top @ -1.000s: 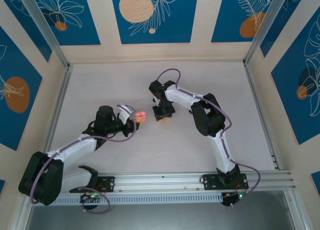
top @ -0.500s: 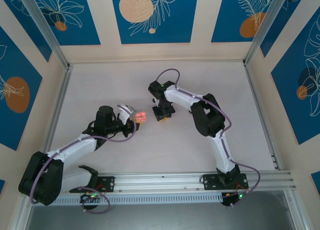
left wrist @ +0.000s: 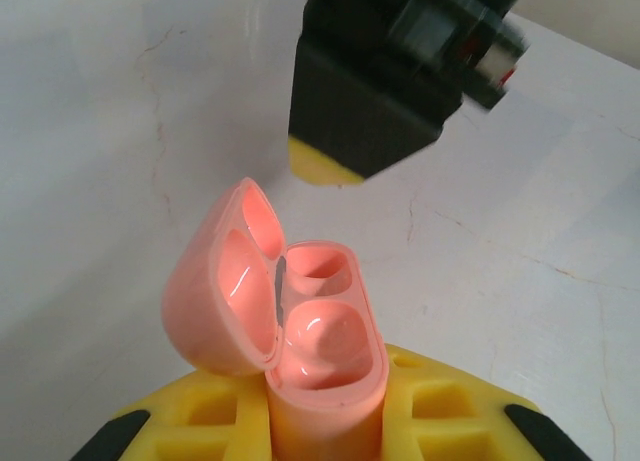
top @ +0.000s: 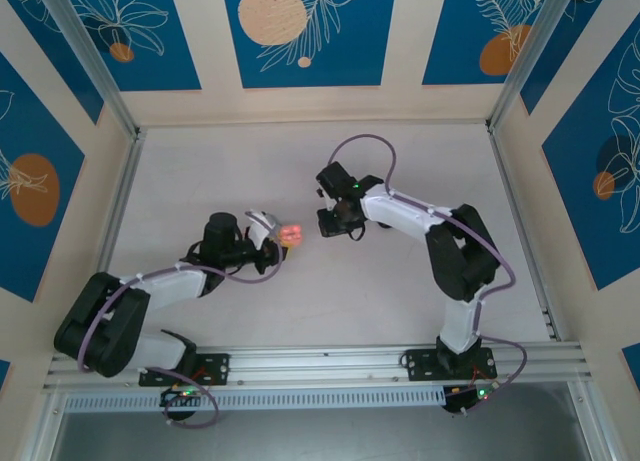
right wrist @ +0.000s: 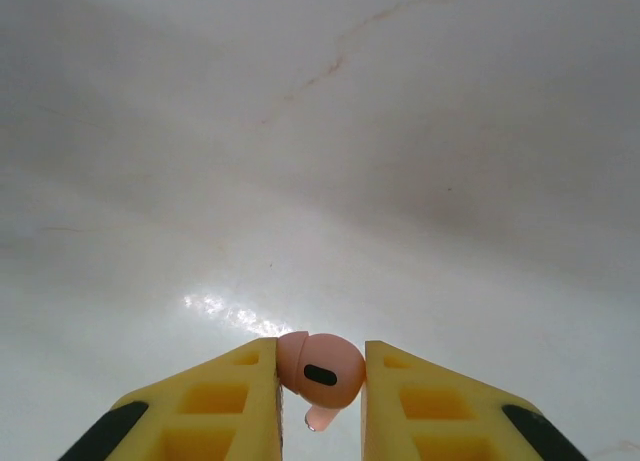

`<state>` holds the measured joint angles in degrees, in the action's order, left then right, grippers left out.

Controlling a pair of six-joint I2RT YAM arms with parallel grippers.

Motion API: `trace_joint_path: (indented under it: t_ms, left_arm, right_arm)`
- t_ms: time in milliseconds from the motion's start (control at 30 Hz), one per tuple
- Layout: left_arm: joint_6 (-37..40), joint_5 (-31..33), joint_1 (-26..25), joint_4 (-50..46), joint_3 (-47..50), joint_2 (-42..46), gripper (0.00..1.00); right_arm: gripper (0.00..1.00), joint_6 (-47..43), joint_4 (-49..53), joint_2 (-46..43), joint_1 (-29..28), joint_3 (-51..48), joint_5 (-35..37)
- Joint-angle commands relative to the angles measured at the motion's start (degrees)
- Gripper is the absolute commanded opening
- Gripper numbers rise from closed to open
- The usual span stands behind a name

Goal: Insert wireless bluetooth earbuds into charging case

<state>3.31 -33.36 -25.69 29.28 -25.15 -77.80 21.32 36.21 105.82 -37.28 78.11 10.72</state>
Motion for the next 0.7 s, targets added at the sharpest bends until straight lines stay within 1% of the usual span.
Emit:
trace_joint_path:
  t_ms: [0, 100, 233, 367, 467, 667]
  left_arm:
    - [-0.3, -0.3, -1.7, 10.3, 1.3, -2.5, 0.21]
    - [-0.6, -0.7, -2.7, 15.1, 1.8, -4.9, 0.21]
    - [-1.6, -1.4, -3.6, 23.1, 3.0, -7.7, 0.21]
    - [-3.1, -1.7, -3.8, 29.1, 3.4, -10.8, 0.21]
    - [-3.9, -1.9, -3.9, 31.7, 3.4, -12.6, 0.2]
    - [-5.7, -2.4, -4.2, 35.8, 3.5, -14.7, 0.2]
  right_arm:
    - [0.22, 1.8, -13.7, -7.3, 0.7, -8.0, -0.2]
    - [0.22, 2.2, -20.8, -12.7, 0.9, -14.1, -0.5]
    - [0.22, 1.8, -31.8, -19.4, 0.7, -22.6, -2.7]
    - [0.22, 0.9, -39.3, -24.4, 0.1, -28.5, -3.5]
    - [0.22, -0.2, -41.1, -26.5, 0.0, -30.1, -4.5]
    - [0.22, -2.2, -43.0, -27.0, -0.2, -30.8, -9.2]
